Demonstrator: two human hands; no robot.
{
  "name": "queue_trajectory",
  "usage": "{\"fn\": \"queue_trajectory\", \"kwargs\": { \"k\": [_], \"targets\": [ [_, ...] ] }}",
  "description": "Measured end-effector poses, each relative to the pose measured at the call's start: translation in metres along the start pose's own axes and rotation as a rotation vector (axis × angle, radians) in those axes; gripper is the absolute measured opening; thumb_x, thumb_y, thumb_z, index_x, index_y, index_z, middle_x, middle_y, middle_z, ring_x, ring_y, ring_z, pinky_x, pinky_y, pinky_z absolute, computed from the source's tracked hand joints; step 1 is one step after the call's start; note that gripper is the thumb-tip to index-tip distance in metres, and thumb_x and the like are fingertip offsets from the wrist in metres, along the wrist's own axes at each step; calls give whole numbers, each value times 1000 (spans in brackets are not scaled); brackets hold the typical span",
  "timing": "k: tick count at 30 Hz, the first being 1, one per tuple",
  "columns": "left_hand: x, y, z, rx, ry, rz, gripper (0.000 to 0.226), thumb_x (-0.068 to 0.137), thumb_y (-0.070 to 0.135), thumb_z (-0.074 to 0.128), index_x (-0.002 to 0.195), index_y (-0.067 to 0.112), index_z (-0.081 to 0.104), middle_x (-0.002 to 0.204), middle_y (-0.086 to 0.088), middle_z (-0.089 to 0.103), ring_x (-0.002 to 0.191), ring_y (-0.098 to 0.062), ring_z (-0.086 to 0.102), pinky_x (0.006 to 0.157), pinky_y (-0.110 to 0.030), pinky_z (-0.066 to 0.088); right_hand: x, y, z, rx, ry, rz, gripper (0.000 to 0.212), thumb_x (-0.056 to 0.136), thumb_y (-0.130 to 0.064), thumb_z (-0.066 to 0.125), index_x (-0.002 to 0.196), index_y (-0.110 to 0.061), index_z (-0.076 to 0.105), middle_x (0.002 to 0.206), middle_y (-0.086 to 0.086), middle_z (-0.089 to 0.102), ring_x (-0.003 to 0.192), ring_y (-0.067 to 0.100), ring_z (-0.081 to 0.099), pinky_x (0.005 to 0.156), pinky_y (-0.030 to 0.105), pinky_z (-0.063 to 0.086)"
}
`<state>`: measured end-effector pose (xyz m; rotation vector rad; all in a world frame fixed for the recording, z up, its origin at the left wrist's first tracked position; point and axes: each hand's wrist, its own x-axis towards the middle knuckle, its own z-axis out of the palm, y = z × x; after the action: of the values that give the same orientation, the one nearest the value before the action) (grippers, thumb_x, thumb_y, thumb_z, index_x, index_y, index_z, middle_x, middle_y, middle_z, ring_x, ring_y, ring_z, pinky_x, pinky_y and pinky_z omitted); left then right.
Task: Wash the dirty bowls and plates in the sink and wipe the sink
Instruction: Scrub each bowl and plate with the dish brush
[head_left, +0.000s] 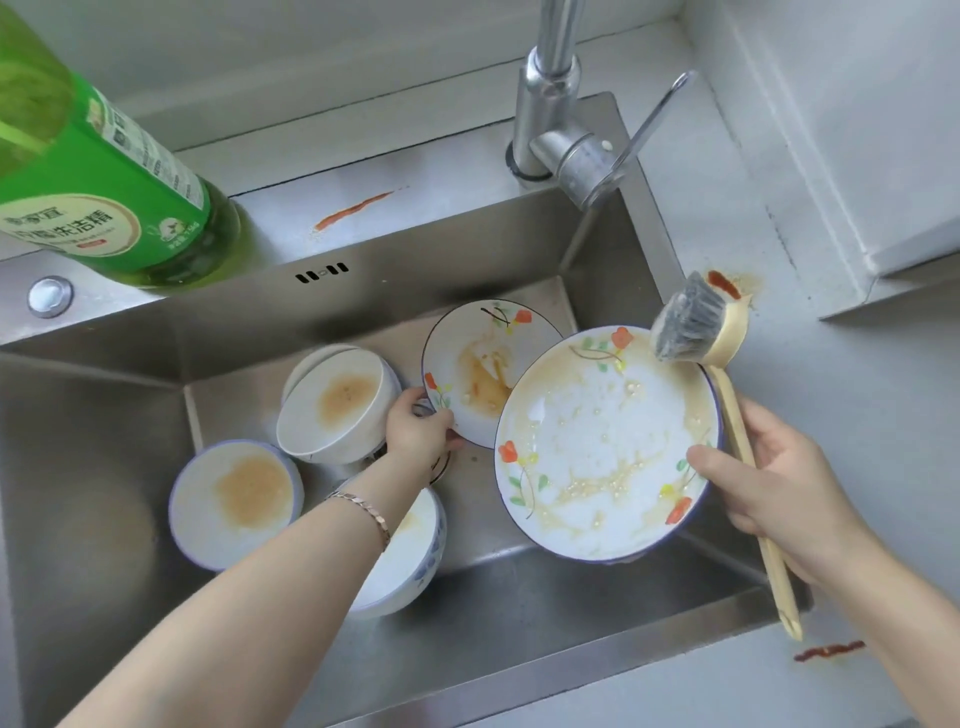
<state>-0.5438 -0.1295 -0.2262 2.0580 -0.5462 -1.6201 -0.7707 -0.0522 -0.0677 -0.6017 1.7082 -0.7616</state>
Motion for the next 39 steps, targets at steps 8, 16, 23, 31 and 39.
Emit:
{"fn": "queue_trajectory", "kwargs": {
  "k": [8,16,23,31,39],
  "targets": [
    [-41,2,-25,-71,18,38,25,91,-2,50,109,15,51,116,-15,62,92,-37,66,64,-38,59,-35,0,-30,-21,25,4,44,84,13,51,106,-24,59,65,-5,68,38,1,52,34,5,31],
    [-125,21,-95,-319,-45,233,33,91,-3,50,111,22,54,101,-2,70,83,-21,71,60,-30,58,-53,1,-29,-70,13,10,45,86,13,49,109,-24,61,51,3,46,28,2,25,33,7,21],
    [-150,10,-139,-410,9,267,37,89,-8,46,106,23,56,109,-7,68,94,-28,67,62,-33,59,6,32,43,-130,3,23,29,88,2,47,91,-24,59,57,1,32,31,3,25,32,14,19],
    [-139,4,-164,-455,34,254,45,90,-5,44,131,13,41,112,-10,65,83,-26,68,63,-35,60,88,68,97,-104,123,53,45,90,-1,43,131,-19,48,71,0,46,49,13,30,31,16,25],
    [-125,3,-153,-506,-1,222,46,91,-4,41,134,15,39,104,-5,68,77,-20,71,66,-38,60,131,94,105,-218,156,95,45,93,-2,42,135,-19,44,115,7,58,67,20,49,42,23,35]
  ]
}}
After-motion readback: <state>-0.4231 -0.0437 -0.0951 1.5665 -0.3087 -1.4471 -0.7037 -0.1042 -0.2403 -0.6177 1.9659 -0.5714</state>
